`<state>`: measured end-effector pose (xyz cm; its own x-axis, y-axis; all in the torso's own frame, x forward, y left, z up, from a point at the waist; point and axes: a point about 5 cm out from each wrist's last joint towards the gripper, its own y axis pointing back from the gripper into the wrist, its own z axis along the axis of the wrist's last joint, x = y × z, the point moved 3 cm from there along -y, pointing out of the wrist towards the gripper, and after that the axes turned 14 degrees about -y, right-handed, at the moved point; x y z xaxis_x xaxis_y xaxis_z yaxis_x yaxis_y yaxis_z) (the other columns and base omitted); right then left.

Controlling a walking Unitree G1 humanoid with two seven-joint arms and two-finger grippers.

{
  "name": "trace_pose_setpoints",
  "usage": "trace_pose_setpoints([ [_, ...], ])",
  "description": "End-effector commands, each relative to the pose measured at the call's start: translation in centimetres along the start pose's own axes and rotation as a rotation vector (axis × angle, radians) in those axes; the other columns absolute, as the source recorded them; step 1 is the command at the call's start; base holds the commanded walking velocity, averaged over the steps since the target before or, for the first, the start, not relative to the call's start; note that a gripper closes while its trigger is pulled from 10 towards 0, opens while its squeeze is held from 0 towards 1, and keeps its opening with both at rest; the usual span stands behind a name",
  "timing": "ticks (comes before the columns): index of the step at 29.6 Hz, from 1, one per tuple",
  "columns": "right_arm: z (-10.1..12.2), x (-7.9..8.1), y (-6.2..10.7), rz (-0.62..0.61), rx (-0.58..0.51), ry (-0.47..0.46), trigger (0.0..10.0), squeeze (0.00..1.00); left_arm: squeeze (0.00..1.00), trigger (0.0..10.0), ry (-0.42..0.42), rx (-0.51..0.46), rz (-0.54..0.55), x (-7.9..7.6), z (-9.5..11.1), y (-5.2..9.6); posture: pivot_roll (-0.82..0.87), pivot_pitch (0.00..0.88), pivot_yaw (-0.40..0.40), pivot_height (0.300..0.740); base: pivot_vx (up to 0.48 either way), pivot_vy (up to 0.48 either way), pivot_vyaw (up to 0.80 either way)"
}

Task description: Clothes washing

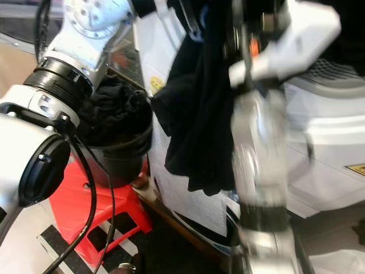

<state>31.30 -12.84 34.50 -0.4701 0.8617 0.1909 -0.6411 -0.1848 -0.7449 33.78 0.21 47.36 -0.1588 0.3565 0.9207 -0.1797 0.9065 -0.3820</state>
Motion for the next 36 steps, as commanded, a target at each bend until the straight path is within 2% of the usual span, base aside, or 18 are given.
trace_pose_setpoints([
  [1,1.8,0.7,0.5,0.024,-0.043,0.001,10.0,0.00,0.00,10.0,-0.058,-0.067,-0.012,1.3,1.7,-1.3,0.15,0.116,0.001,0.740,0.000,0.000,0.00],
  [3,2.3,0.8,2.4,0.040,-0.017,-0.005,10.0,0.00,0.00,10.0,-0.051,-0.079,-0.024,1.3,2.1,-2.0,0.12,0.102,0.027,0.740,0.000,0.000,0.00],
  [7,2.5,1.4,4.1,0.101,0.041,0.000,10.0,0.00,0.00,10.0,-0.043,-0.115,-0.021,1.4,3.1,-3.1,0.10,0.094,0.034,0.740,0.000,0.000,0.00],
  [11,2.1,1.9,4.5,0.143,0.095,0.050,10.0,0.00,0.00,10.0,-0.039,-0.183,-0.015,1.3,4.5,-4.1,0.07,0.069,0.048,0.740,0.000,0.000,0.00],
  [16,-0.3,2.9,4.4,0.224,0.226,0.173,10.0,0.00,0.00,10.0,-0.065,-0.255,-0.029,1.2,6.0,-5.0,0.09,0.063,0.043,0.740,0.000,0.000,0.00],
  [17,-1.6,1.9,3.2,0.169,0.282,0.278,10.0,0.00,0.00,10.0,-0.081,-0.272,-0.032,1.3,6.4,-5.2,0.09,0.065,0.037,0.740,0.000,0.000,0.00],
  [19,-2.7,0.9,2.2,0.121,0.324,0.360,10.0,0.00,0.00,10.0,-0.095,-0.278,-0.032,1.4,6.6,-5.3,0.10,0.066,0.033,0.740,0.000,0.000,0.00],
  [20,-3.5,-0.2,0.9,0.067,0.351,0.459,10.0,0.00,0.00,10.0,-0.106,-0.280,-0.029,1.5,6.7,-5.3,0.10,0.068,0.026,0.740,0.000,0.000,0.00],
  [23,-3.6,-1.8,-1.1,-0.031,0.345,0.573,10.0,0.00,0.00,10.0,-0.121,-0.274,-0.025,1.6,6.7,-5.2,0.11,0.071,0.015,0.740,0.000,0.000,0.00],
  [26,-2.4,-3.6,-4.1,-0.156,0.300,0.657,10.0,0.00,0.00,10.0,-0.138,-0.221,-0.018,2.0,5.5,-4.4,0.14,0.077,-0.011,0.740,0.000,0.000,0.00],
  [27,-1.8,-3.7,-5.2,-0.148,0.279,0.697,10.0,0.00,0.00,10.0,-0.151,-0.157,-0.007,2.2,4.4,-3.9,0.14,0.079,-0.018,0.740,0.000,0.000,0.00],
  [28,-1.8,-3.7,-5.2,-0.148,0.279,0.697,10.0,0.00,0.00,10.0,-0.151,-0.157,-0.007,2.2,4.4,-3.9,0.14,0.079,-0.018,0.740,0.000,0.000,0.00],
  [30,-0.6,-3.5,-7.2,-0.106,0.235,0.763,10.0,0.00,0.00,10.0,-0.178,0.013,0.057,3.3,1.9,-2.8,0.15,0.083,-0.032,0.740,0.000,0.000,0.00],
  [31,-0.6,-3.5,-7.2,-0.106,0.235,0.763,10.0,0.00,0.00,10.0,-0.178,0.013,0.057,3.3,1.9,-2.8,0.15,0.083,-0.032,0.740,0.000,0.000,0.00],
  [32,0.4,-3.0,-9.0,-0.064,0.190,0.772,10.0,0.00,0.00,10.0,-0.198,0.197,0.131,4.9,-0.8,-0.9,0.15,0.088,-0.049,0.740,0.000,0.000,0.00],
  [33,0.4,-3.0,-9.0,-0.064,0.190,0.772,10.0,0.00,0.00,10.0,-0.198,0.197,0.131,4.9,-0.8,-0.9,0.15,0.088,-0.049,0.740,0.000,0.000,0.00],
  [35,1.3,-3.0,-11.0,-0.069,0.148,0.781,10.0,0.00,0.00,10.0,-0.211,0.355,0.194,6.3,-3.0,1.3,0.16,0.096,-0.066,0.740,0.000,0.000,0.00],
  [36,1.3,-3.0,-11.0,-0.069,0.148,0.781,10.0,0.00,0.00,10.0,-0.211,0.355,0.194,6.3,-3.0,1.3,0.16,0.096,-0.066,0.740,0.000,0.000,0.00],
])
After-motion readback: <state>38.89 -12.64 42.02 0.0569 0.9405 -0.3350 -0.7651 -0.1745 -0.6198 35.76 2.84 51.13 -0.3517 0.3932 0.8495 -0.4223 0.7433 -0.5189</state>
